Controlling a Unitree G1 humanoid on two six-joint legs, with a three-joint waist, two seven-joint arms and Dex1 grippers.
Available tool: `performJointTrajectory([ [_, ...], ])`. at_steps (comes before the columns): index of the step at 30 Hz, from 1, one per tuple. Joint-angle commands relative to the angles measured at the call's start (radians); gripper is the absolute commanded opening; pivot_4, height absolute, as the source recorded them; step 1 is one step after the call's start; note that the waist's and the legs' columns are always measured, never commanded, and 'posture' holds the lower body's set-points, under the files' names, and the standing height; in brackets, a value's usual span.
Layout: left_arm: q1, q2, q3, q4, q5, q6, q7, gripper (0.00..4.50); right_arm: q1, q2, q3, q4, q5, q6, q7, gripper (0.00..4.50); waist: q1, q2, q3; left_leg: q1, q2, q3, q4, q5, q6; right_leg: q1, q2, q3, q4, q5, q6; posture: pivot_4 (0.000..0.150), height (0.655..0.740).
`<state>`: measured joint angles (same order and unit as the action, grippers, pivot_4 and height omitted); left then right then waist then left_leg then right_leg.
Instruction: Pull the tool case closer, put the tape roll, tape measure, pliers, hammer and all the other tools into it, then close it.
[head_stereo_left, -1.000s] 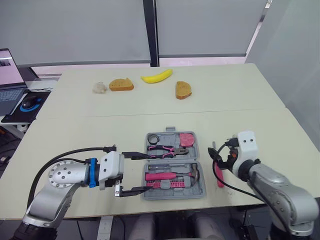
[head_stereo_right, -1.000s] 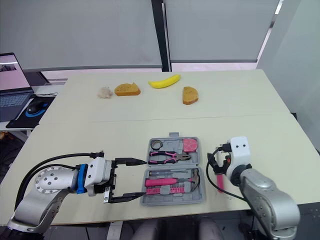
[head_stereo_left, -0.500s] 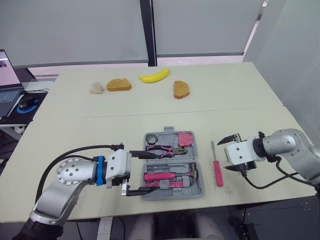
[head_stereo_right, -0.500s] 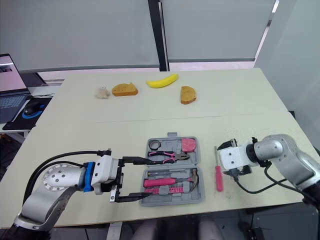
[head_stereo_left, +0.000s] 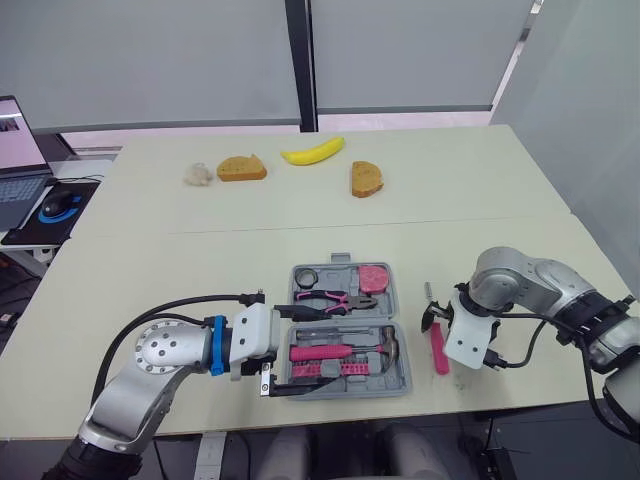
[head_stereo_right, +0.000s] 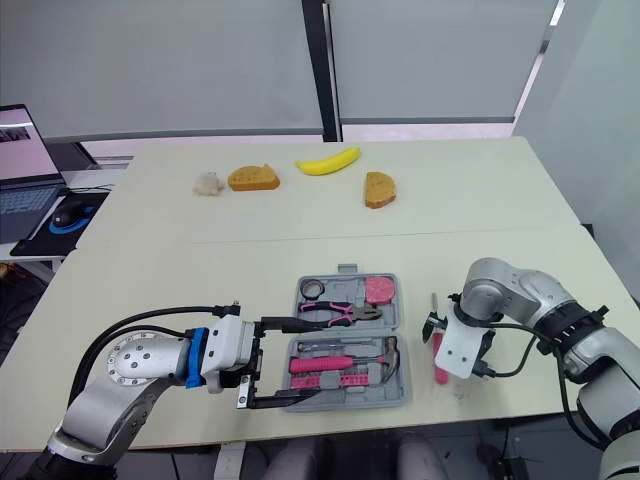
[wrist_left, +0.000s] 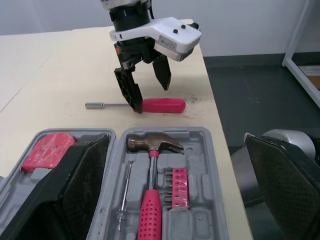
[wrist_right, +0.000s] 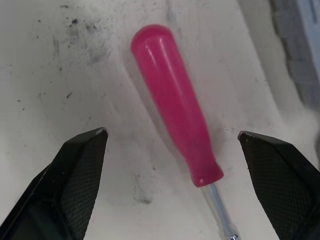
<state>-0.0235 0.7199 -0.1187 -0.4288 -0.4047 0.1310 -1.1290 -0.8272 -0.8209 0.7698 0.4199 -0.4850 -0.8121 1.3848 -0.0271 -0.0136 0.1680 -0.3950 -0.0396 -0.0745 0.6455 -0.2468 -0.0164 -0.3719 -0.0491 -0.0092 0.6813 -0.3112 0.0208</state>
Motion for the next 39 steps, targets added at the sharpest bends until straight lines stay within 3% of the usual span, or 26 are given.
performJointTrajectory([
  [1,0.0,-0.005,-0.004,-0.039,0.006,-0.004,0.017,4.5,-0.046,0.028,0.006,0.057,-0.032,-0.051,-0.005,4.44,0.0,0.0,0.0,0.0,0.0,0.0,0.0,0.0,0.0,0.0,0.0,0.0,0.0,0.0,0.0,0.15,0.74],
  [3,0.005,-0.007,-0.008,-0.042,0.011,-0.007,0.023,4.5,-0.055,0.046,0.011,0.087,-0.043,-0.066,-0.008,4.44,0.0,0.0,0.0,0.0,0.0,0.0,0.0,0.0,0.0,0.0,0.0,0.0,0.0,0.0,0.0,0.15,0.74],
  [6,0.006,-0.01,-0.012,-0.046,0.015,-0.007,0.031,4.5,-0.065,0.077,0.016,0.129,-0.066,-0.083,-0.029,3.93,0.0,0.0,0.0,0.0,0.0,0.0,0.0,0.0,0.0,0.0,0.0,0.0,0.0,0.0,0.0,0.15,0.74],
  [11,0.014,-0.009,-0.014,-0.049,0.018,-0.008,0.041,4.5,-0.079,0.111,0.025,0.198,-0.132,-0.109,-0.089,2.39,0.0,-0.001,0.0,0.002,0.0,0.0,0.0,0.0,0.0,0.001,0.0,0.0,0.0,0.0,0.0,0.15,0.74],
  [18,0.025,-0.007,-0.018,-0.045,0.024,-0.02,0.04,4.5,-0.098,0.121,0.024,0.275,-0.206,-0.127,-0.174,1.64,-0.004,-0.003,-0.002,0.01,0.0,0.0,0.0,0.0,0.0,0.008,0.0,0.0,0.0,0.0,-0.001,0.15,0.74],
  [25,0.013,-0.021,-0.022,-0.032,0.012,-0.032,0.022,4.5,-0.035,0.044,-0.052,0.122,-0.049,-0.022,-0.053,0.79,-0.001,-0.001,0.0,0.015,0.0,0.0,-0.001,0.0,0.0,0.014,0.0,0.0,-0.001,0.0,-0.001,0.15,0.74],
  [33,-0.02,-0.049,-0.039,0.01,0.022,-0.063,0.009,4.5,0.168,-0.119,-0.221,-0.275,0.191,0.356,0.093,0.63,0.007,0.001,0.001,0.013,0.0,0.0,-0.001,0.0,0.0,0.013,-0.001,0.0,-0.001,0.0,-0.001,0.15,0.74],
  [39,-0.05,-0.066,-0.043,0.049,0.022,-0.086,-0.006,4.5,0.441,-0.252,-0.445,-0.708,0.435,1.007,0.134,0.63,0.023,0.002,0.002,0.012,0.0,-0.001,-0.001,-0.001,0.0,0.013,-0.002,-0.001,-0.002,0.0,-0.001,0.15,0.74],
])
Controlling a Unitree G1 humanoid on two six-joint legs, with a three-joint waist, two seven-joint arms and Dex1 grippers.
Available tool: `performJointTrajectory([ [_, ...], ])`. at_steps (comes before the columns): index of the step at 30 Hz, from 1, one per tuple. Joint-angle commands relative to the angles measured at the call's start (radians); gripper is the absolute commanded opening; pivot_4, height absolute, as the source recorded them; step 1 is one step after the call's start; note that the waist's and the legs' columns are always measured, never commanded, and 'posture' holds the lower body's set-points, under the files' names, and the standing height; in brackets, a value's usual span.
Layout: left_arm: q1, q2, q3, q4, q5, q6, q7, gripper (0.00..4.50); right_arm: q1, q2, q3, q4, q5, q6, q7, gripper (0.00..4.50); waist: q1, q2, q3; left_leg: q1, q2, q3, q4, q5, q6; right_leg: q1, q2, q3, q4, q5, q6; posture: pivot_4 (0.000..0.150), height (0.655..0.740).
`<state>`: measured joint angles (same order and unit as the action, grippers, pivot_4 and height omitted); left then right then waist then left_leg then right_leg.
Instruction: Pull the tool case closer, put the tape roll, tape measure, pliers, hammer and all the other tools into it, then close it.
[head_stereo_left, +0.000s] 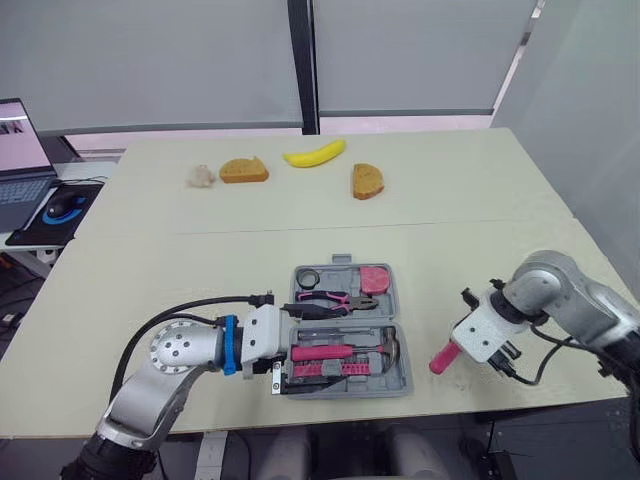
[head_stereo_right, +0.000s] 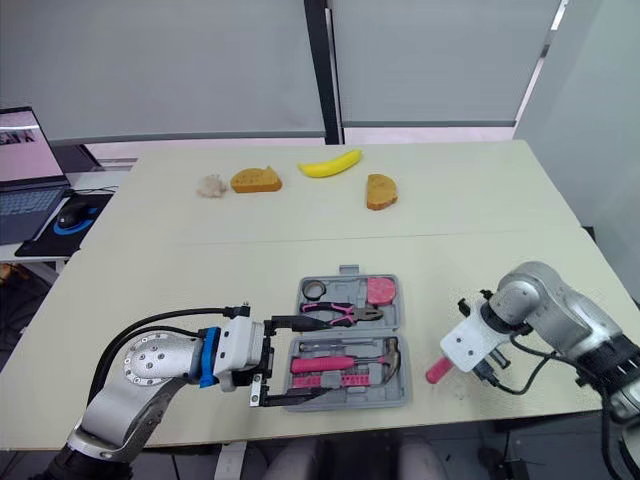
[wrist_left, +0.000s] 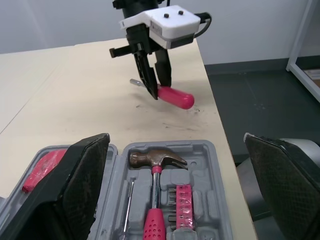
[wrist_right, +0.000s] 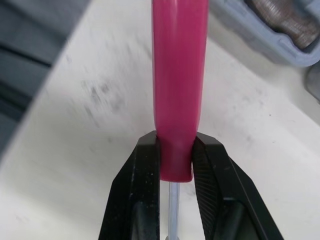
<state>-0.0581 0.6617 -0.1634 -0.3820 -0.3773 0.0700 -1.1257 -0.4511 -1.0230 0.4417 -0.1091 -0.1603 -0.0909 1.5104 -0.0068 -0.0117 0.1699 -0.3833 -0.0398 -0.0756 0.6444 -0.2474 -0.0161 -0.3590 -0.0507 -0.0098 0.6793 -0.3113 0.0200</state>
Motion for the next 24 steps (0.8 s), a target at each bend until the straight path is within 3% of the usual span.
performJointTrajectory([
  [1,-0.02,-0.01,0.001,0.012,-0.002,-0.032,-0.01,4.5,0.103,-0.064,-0.161,-0.237,0.151,0.431,-0.005,0.63,0.005,0.0,0.0,0.0,0.0,0.0,0.0,0.0,0.0,0.0,0.0,0.0,0.0,0.0,0.0,0.15,0.74],
  [6,-0.03,-0.021,-0.005,0.042,0.015,-0.071,-0.011,4.5,0.197,-0.046,-0.313,-0.407,0.296,0.994,-0.137,0.63,0.007,0.0,0.0,-0.001,0.0,0.0,0.0,0.0,0.0,-0.001,-0.001,-0.001,-0.001,0.0,0.0,0.15,0.74],
  [11,-0.027,-0.025,-0.006,0.044,0.012,-0.086,-0.015,4.5,0.263,0.055,-0.417,-0.455,0.355,1.331,-0.335,0.63,0.014,0.0,0.0,-0.007,0.0,0.0,0.0,0.0,0.0,-0.006,-0.001,-0.001,-0.001,0.0,0.001,0.15,0.74],
  [17,-0.009,-0.014,0.0,-0.007,-0.058,-0.04,-0.049,4.5,0.27,0.308,-0.459,-0.348,0.301,1.43,-0.663,0.63,0.008,0.0,0.0,-0.015,-0.001,0.0,0.001,0.0,0.0,-0.014,-0.001,-0.001,0.001,0.001,0.001,0.15,0.74],
  [24,-0.025,0.009,0.013,-0.008,-0.088,-0.014,-0.083,4.5,0.221,0.465,-0.474,-0.243,0.302,1.438,-0.866,0.63,0.004,0.0,0.0,-0.014,-0.001,0.0,0.001,0.0,0.0,-0.014,-0.001,-0.001,0.001,0.001,0.002,0.15,0.74],
])
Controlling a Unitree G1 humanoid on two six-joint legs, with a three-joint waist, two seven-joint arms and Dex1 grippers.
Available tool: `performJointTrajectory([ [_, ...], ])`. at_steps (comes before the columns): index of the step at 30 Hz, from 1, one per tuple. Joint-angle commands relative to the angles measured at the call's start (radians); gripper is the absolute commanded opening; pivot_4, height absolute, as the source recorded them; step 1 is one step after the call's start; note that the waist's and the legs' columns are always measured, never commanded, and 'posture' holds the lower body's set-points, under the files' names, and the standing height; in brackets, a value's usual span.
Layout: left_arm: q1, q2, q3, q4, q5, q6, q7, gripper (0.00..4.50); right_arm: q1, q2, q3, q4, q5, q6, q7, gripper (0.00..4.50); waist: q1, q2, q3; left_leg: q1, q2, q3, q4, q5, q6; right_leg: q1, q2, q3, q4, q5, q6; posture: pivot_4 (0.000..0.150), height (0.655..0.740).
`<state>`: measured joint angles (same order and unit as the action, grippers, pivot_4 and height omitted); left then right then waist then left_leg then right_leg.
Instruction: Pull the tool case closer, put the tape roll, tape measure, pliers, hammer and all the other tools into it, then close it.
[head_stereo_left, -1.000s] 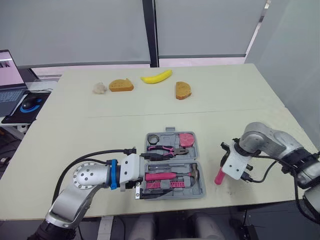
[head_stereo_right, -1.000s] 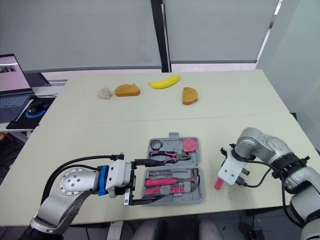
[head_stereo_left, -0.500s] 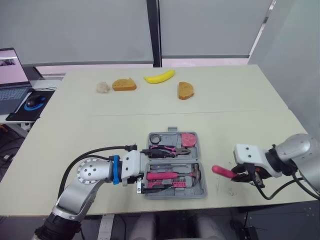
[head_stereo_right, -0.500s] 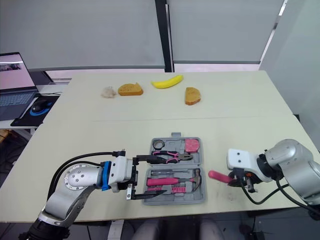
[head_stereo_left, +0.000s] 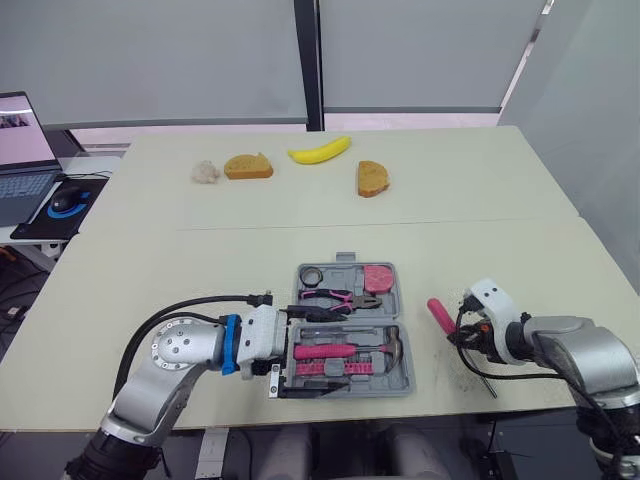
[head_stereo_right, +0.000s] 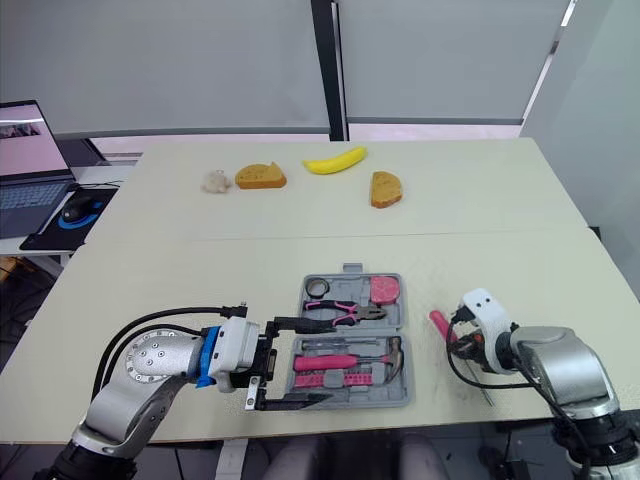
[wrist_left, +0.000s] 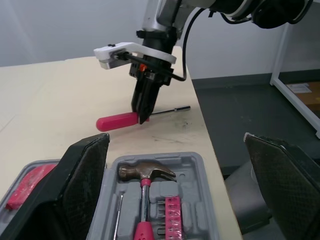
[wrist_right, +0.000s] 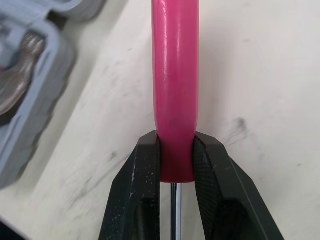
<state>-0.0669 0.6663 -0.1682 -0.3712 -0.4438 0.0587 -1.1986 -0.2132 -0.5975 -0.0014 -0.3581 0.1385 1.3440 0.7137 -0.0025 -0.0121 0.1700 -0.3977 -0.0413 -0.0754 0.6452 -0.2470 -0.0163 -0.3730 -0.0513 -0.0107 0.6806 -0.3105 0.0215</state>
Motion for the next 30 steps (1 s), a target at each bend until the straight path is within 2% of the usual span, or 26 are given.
performJointTrajectory([
  [1,-0.021,0.001,0.019,-0.015,-0.022,-0.004,-0.008,4.5,-0.019,0.054,-0.033,0.011,0.004,0.001,-0.09,0.63,0.0,0.0,0.0,0.0,0.0,0.0,0.0,0.0,0.0,0.0,0.0,0.0,0.0,0.0,0.0,0.15,0.74],
  [10,-0.027,-0.017,0.034,-0.036,-0.053,0.017,0.02,4.5,0.049,0.094,0.01,-0.012,0.018,-0.072,-0.182,0.63,-0.002,-0.002,-0.001,0.0,0.0,0.0,0.0,0.0,0.0,0.0,0.001,0.0,0.0,0.0,0.0,0.15,0.74],
  [12,-0.03,-0.016,0.036,-0.038,-0.052,0.021,0.022,4.5,0.06,0.103,0.011,-0.017,0.022,-0.078,-0.196,1.35,-0.002,-0.003,-0.002,0.001,0.001,0.0,0.0,0.0,0.0,0.001,0.001,0.0,0.0,0.0,0.0,0.15,0.74],
  [15,-0.031,-0.017,0.039,-0.042,-0.049,0.026,0.026,4.5,0.072,0.114,0.006,-0.031,0.031,-0.079,-0.211,1.97,-0.003,-0.003,-0.002,0.001,0.001,0.0,0.0,0.0,0.0,0.001,0.001,0.0,0.0,0.0,0.0,0.15,0.74],
  [21,-0.03,-0.015,0.037,-0.044,-0.046,0.027,0.037,4.5,0.073,0.118,-0.043,-0.078,0.065,-0.072,-0.23,3.61,-0.004,-0.003,-0.002,0.001,0.001,0.0,0.0,0.0,0.0,0.001,0.002,0.0,0.0,0.0,0.0,0.15,0.74],
  [24,-0.036,-0.015,0.04,-0.035,-0.045,0.031,0.041,4.5,0.102,0.078,-0.068,-0.153,0.089,-0.09,-0.209,4.46,-0.003,-0.003,-0.002,0.001,0.001,0.0,0.0,0.0,0.0,0.001,0.002,0.0,0.0,0.0,0.0,0.15,0.74],
  [27,-0.041,-0.011,0.046,-0.025,-0.044,0.035,0.038,4.5,0.153,-0.015,-0.029,-0.199,0.074,-0.267,-0.152,4.46,-0.002,-0.003,-0.002,0.0,0.0,-0.001,0.0,0.0,0.0,0.0,0.002,0.0,0.0,0.0,0.0,0.15,0.74],
  [30,-0.041,-0.009,0.046,-0.022,-0.043,0.038,0.032,4.5,0.202,-0.039,-0.031,-0.203,0.075,-0.406,-0.13,4.46,-0.002,-0.003,-0.002,0.0,0.001,0.0,0.0,0.0,0.0,0.001,0.002,0.0,0.0,0.0,0.0,0.15,0.74],
])
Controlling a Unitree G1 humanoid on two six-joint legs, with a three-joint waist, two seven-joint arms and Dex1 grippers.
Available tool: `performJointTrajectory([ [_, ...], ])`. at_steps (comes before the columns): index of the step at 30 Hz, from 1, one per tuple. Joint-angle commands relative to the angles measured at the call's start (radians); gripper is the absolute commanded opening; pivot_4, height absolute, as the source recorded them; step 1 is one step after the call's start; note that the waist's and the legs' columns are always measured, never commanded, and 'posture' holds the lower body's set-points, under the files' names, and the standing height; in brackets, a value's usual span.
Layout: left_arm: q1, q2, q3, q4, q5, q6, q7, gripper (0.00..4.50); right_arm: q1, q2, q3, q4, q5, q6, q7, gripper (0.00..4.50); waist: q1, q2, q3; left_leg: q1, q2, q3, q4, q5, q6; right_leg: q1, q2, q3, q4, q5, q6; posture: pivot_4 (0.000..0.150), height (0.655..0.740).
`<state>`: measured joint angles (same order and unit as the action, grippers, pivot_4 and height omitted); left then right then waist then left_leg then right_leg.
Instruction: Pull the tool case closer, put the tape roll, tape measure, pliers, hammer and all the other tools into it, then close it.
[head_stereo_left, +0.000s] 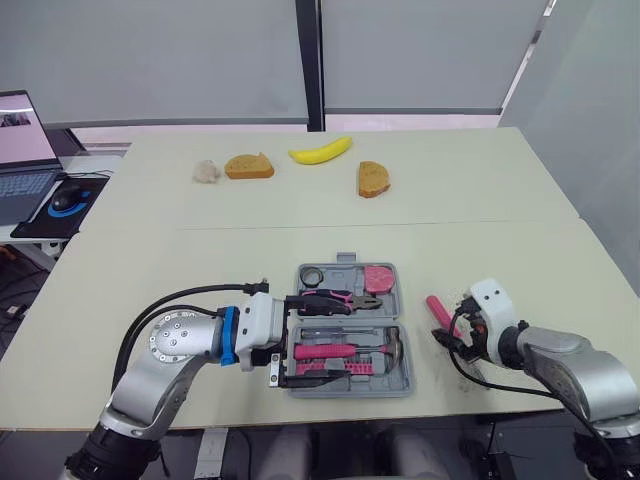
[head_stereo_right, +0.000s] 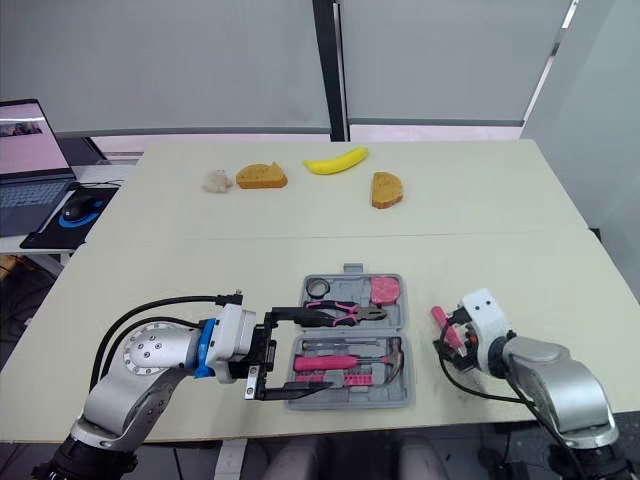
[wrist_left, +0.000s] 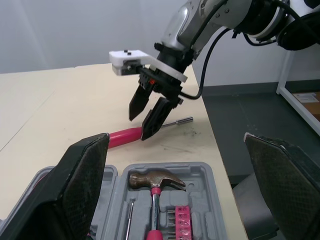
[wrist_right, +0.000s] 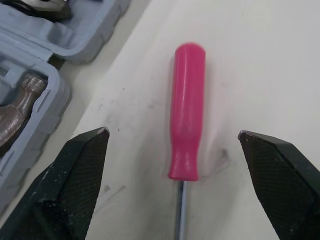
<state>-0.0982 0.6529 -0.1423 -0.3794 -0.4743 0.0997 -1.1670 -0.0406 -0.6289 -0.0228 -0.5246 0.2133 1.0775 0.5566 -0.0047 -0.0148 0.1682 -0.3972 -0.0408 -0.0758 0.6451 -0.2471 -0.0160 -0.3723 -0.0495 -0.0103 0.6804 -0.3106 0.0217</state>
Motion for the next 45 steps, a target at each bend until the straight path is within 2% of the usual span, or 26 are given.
performJointTrajectory([
  [1,-0.009,0.004,0.022,-0.014,-0.014,0.0,-0.001,4.5,0.05,-0.005,-0.013,-0.03,-0.008,-0.184,0.017,4.46,0.0,0.0,0.0,0.0,0.0,0.0,0.0,0.0,0.0,0.0,0.0,0.0,0.0,0.0,0.0,0.15,0.74],
  [7,0.028,0.018,0.084,-0.01,-0.072,0.037,0.002,4.5,0.199,0.02,-0.005,0.008,-0.069,-0.444,-0.017,4.46,0.0,0.0,0.0,0.0,0.001,0.0,0.0,0.0,0.0,0.0,0.001,0.0,0.0,0.0,0.0,0.15,0.74],
  [12,0.064,0.05,0.142,0.026,-0.094,0.015,-0.053,4.5,0.253,0.055,0.0,0.036,-0.094,-0.53,-0.05,4.46,-0.001,0.0,0.0,0.001,0.001,0.0,0.0,0.0,0.0,0.0,0.001,0.0,0.001,0.0,0.0,0.15,0.74],
  [19,0.096,0.091,0.17,0.056,-0.064,-0.009,-0.099,4.5,0.269,0.067,-0.001,0.048,-0.107,-0.555,-0.059,4.46,0.0,0.0,0.0,0.001,0.001,0.0,0.0,0.0,0.0,0.0,0.001,0.0,0.0,0.0,0.0,0.15,0.74],
  [38,0.11,0.111,0.19,0.056,-0.032,-0.016,-0.073,4.5,0.258,0.079,-0.006,0.143,-0.125,-0.67,-0.056,4.46,0.0,0.0,0.0,0.001,0.001,0.0,0.0,0.0,0.0,0.0,0.001,0.0,0.001,0.0,0.0,0.15,0.74],
  [45,0.088,0.113,0.211,0.081,-0.025,-0.011,-0.047,4.5,0.249,0.081,-0.021,0.144,-0.102,-0.656,-0.048,4.46,0.0,0.0,0.0,0.001,0.001,0.0,0.0,0.0,0.0,0.0,0.001,0.0,0.001,0.0,0.0,0.15,0.74],
])
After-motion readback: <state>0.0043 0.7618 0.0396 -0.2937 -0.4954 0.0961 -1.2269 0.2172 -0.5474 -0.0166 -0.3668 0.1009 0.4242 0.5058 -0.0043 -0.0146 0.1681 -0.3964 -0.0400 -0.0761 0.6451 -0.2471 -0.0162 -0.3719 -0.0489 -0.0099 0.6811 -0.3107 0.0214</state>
